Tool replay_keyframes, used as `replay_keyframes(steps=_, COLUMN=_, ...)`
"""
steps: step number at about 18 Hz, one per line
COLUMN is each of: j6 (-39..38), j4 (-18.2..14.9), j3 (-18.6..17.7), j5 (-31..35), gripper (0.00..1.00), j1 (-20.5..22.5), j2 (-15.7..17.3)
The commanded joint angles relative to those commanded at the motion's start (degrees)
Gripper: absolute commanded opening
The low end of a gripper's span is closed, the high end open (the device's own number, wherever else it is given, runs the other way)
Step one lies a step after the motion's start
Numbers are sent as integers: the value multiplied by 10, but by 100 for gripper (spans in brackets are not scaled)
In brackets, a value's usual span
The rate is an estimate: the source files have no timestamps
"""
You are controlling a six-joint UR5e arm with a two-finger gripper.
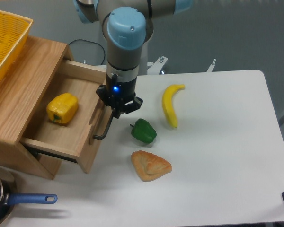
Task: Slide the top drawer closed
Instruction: 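Lower the gripper against the drawer front beside the handle, then push the drawer front into the cabinet with the gripper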
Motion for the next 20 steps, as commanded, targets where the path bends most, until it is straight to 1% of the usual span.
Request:
replay_keyframes(steps=11, j6=-45, j4=0, j3=1, j5=0, gripper=13, j1=-63, j2=-1)
replay_keyframes(steps=20, j6=-56, j4=-4, j3=0, j5=-1, gripper=14, j1=-85, j2=0)
